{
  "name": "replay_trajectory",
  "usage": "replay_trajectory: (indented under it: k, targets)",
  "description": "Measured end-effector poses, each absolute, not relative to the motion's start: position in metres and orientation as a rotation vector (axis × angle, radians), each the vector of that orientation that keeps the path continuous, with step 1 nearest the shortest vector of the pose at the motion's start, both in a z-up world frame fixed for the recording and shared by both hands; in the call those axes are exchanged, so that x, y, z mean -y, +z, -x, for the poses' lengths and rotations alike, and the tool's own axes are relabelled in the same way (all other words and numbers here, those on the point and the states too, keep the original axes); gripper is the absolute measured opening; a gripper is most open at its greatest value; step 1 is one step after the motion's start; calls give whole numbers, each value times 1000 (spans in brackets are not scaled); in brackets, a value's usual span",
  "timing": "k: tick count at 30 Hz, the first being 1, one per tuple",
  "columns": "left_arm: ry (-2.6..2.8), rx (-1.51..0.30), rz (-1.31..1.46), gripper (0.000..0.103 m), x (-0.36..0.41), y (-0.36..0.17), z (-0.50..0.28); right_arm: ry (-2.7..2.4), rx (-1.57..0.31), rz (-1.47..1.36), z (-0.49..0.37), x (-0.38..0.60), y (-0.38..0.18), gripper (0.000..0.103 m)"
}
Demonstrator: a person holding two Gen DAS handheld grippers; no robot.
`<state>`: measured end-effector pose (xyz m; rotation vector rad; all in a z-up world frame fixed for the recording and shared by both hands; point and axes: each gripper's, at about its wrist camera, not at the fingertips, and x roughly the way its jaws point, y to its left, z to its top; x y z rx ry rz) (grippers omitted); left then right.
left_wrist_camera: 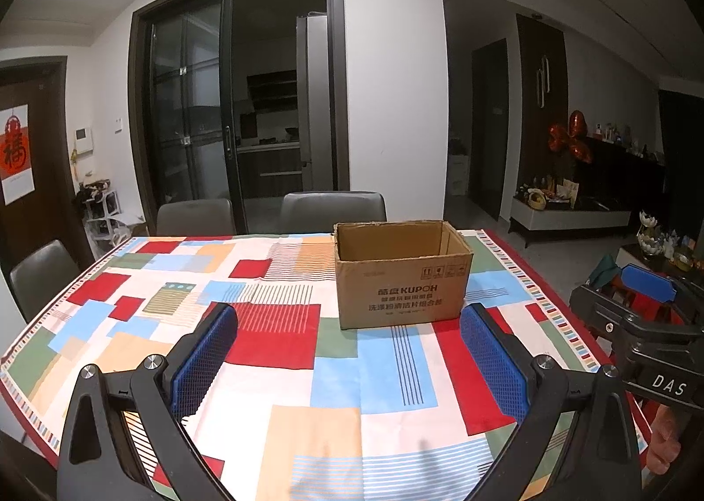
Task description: Organize snacks
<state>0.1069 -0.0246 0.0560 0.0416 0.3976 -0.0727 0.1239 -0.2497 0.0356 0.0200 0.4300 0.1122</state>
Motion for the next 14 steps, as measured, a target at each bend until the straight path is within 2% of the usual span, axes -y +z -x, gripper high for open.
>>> replay_trajectory:
  k: [14]
  targets:
    - [-71,-395,-29,103,20,55,-104,107,-432,-20,-123,251,37,88]
